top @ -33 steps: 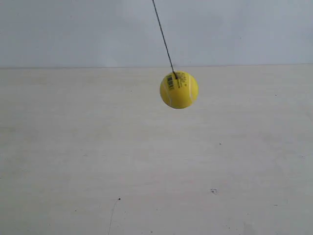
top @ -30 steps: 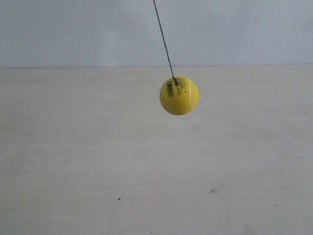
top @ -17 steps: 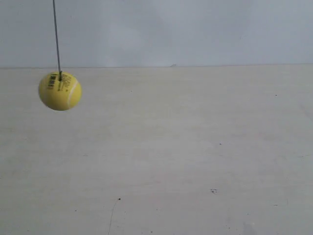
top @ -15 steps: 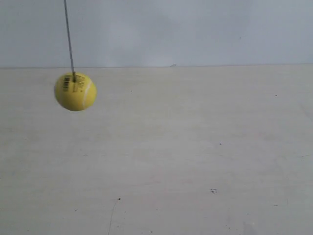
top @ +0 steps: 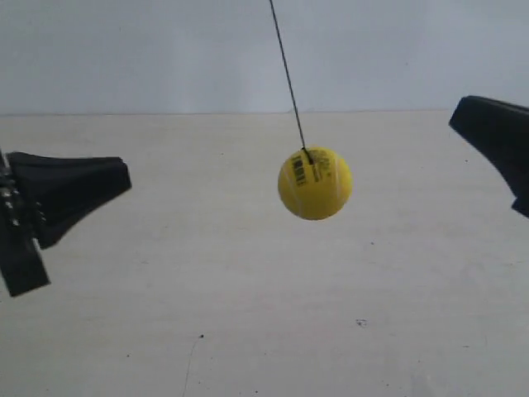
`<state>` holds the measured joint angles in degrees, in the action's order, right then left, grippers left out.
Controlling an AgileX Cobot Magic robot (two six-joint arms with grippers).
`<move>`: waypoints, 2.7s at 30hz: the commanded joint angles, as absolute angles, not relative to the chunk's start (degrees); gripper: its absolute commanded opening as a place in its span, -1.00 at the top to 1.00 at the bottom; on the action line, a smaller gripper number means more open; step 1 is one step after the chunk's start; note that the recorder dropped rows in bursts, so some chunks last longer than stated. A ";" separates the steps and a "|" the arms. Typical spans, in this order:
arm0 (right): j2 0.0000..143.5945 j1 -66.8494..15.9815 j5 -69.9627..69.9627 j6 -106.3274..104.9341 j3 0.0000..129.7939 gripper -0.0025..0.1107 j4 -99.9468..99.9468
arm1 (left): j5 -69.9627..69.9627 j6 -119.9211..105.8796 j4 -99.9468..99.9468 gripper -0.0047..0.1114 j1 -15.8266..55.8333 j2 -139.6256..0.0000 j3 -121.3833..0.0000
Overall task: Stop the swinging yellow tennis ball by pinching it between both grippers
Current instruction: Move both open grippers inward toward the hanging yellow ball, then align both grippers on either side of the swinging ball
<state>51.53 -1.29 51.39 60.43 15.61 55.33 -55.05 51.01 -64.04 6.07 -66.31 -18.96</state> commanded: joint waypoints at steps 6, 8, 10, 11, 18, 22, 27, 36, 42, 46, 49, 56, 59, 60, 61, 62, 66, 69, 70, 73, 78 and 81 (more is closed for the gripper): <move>65.88 -1.17 62.36 54.49 16.14 0.96 58.92 | -54.37 25.73 -42.06 0.84 20.22 -79.20 -19.47; 67.67 -1.28 63.87 53.55 16.14 0.96 59.36 | -54.37 25.58 -41.79 0.84 21.28 -80.35 -20.08; 68.76 -1.28 64.01 52.89 16.14 0.96 59.49 | -54.37 25.58 -41.34 0.84 22.12 -80.89 -20.79; 69.12 -1.28 64.01 52.43 16.14 0.96 59.49 | -54.74 25.58 -40.56 0.84 22.38 -81.00 -20.79; 69.26 -3.58 64.49 51.17 16.14 0.96 59.49 | -56.54 25.58 -38.33 0.84 22.66 -81.00 -21.01; 69.26 -10.07 61.87 45.83 16.14 0.96 56.18 | -56.54 25.72 -38.33 0.84 22.66 -81.00 -21.72; 69.26 -17.10 54.04 41.28 17.25 0.96 51.15 | -54.49 25.35 -37.26 0.84 22.66 -81.00 -22.08; 69.26 -21.33 46.99 45.43 24.16 0.96 51.43 | -53.57 23.30 -36.44 0.84 22.66 -81.00 -22.08; 69.26 -21.33 47.17 47.89 24.16 0.96 53.90 | -52.58 24.40 -37.47 0.84 23.33 -81.92 -22.08; 69.26 -21.33 47.17 49.59 24.16 0.96 55.67 | -52.95 22.85 -36.96 0.84 25.05 -82.66 -22.08; 69.98 -21.33 47.29 51.05 24.16 0.96 57.38 | -52.95 22.85 -36.84 0.84 25.35 -82.66 -22.08; 75.69 -21.33 53.37 51.76 24.16 0.96 58.43 | -52.84 22.85 -37.56 0.84 25.36 -82.66 -22.08; 78.00 -21.33 56.09 51.12 24.16 0.96 59.14 | -52.84 23.05 -38.71 0.84 25.36 -82.66 -22.08; 78.12 -21.33 56.32 51.12 24.16 0.96 59.58 | -52.73 23.05 -38.84 0.84 25.36 -82.66 -22.08; 78.12 -21.33 56.96 51.12 24.16 0.96 60.05 | -52.61 23.05 -38.84 0.84 25.36 -82.66 -22.08; 78.12 -21.33 57.66 51.12 24.16 0.96 60.56 | -52.25 23.05 -38.88 0.84 25.36 -82.66 -22.08; 78.12 -21.33 60.28 51.41 24.16 0.96 61.44 | -50.69 23.05 -38.97 0.84 25.36 -82.66 -22.08; 78.12 -21.33 60.11 52.40 24.16 0.96 62.20 | -50.28 23.05 -39.93 0.84 25.36 -82.66 -22.08; 78.12 -21.33 60.11 52.50 24.16 0.96 62.73 | -50.28 23.05 -40.06 0.84 25.36 -82.66 -22.08; 78.12 -21.33 60.11 52.63 24.16 0.96 63.60 | -50.28 23.08 -40.71 0.84 25.36 -82.66 -22.08; 78.12 -21.33 60.01 52.63 24.16 0.96 63.94 | -50.28 23.55 -42.88 0.84 25.36 -82.66 -22.08; 78.12 -21.33 60.00 52.63 24.16 0.96 64.05 | -50.70 24.00 -42.89 0.84 25.36 -82.66 -22.08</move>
